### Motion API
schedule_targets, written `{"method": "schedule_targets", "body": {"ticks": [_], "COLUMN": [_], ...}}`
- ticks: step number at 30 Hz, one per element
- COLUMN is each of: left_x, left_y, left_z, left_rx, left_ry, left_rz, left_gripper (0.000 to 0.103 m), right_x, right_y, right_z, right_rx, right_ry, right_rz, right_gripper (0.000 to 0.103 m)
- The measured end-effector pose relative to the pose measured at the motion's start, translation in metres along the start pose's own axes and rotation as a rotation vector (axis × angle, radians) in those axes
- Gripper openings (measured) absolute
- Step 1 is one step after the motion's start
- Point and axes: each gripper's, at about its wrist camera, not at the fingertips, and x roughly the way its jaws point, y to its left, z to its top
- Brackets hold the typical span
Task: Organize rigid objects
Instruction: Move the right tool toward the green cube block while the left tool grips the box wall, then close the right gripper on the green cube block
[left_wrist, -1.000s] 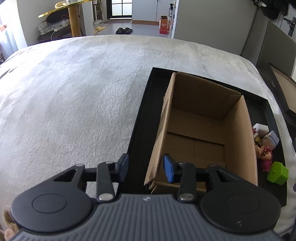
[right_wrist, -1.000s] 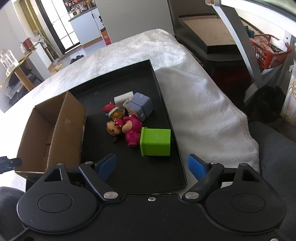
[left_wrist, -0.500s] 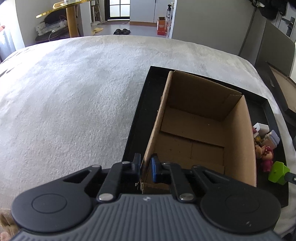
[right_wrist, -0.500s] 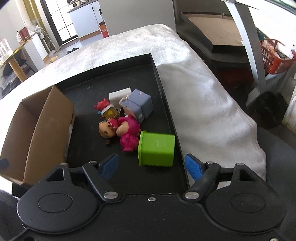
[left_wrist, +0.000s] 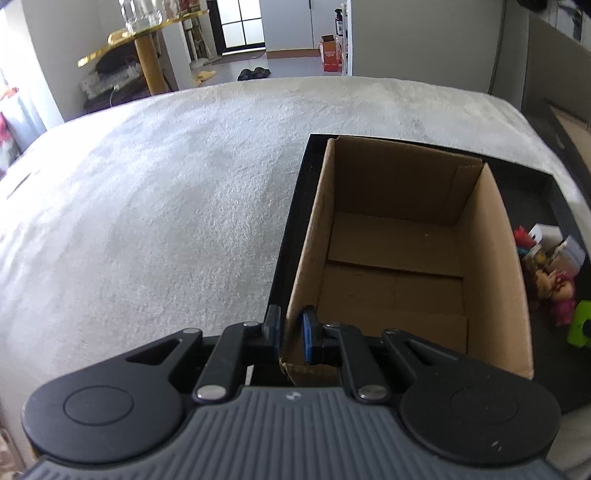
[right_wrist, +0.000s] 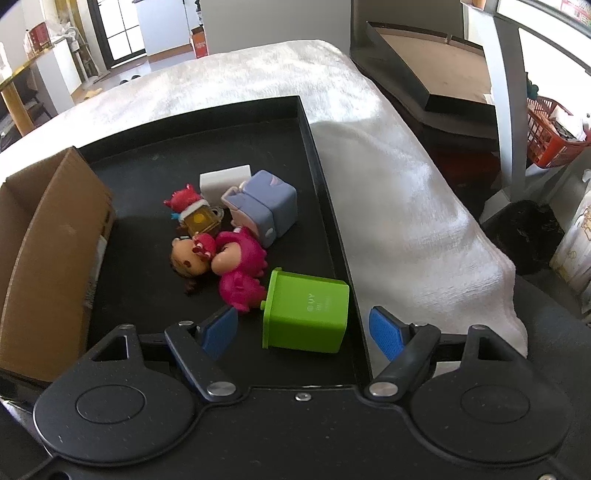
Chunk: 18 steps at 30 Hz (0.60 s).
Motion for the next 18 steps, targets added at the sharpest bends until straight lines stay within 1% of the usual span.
{"method": "schedule_targets", "body": {"ticks": [2, 3, 4, 6, 8, 12, 18], "left_x": [0.000, -0.001, -0.001, -0.001, -0.001, -0.001, -0.002], "left_y": [-0.004, -0.006, -0.008, -0.012, -0.014, -0.017, -0.016], "left_z": [-0.001, -0.001, -0.001, -0.002, -0.003, -0.003, -0.003], "left_rx": [0.025, 0.036, 0.048, 0.068, 0.087, 0.105, 0.103], "left_ry": [-0.005, -0.007, -0.008, -0.011, -0.014, -0.014, -0.007], "left_rz": [0.017, 0.026, 0.035, 0.049, 0.063, 0.081, 0.086], "left_gripper": [0.011, 0.011, 0.011, 0.011, 0.011, 0.012, 0.012], "right_x": [0.003, 0.005, 0.008, 0.011, 0.010, 0.005, -0.009], "right_y": [0.002, 0.003, 0.003, 0.003, 0.001, -0.004, 0.000], "right_z": [0.000, 0.000, -0.001, -0.002, -0.002, -0.002, 0.000], "right_rx": [-0.015, -0.025, -0.034, -0.044, -0.042, -0.046, -0.060], "right_ry": [-0.001, -0.001, 0.005, 0.011, 0.006, 0.004, -0.026], "right_rz": [-0.014, -0.020, -0.027, -0.049, -0.052, -0.028, -0.011], "right_gripper": [0.076, 0.074, 0.071, 0.058, 0.053, 0.051, 0.050]}}
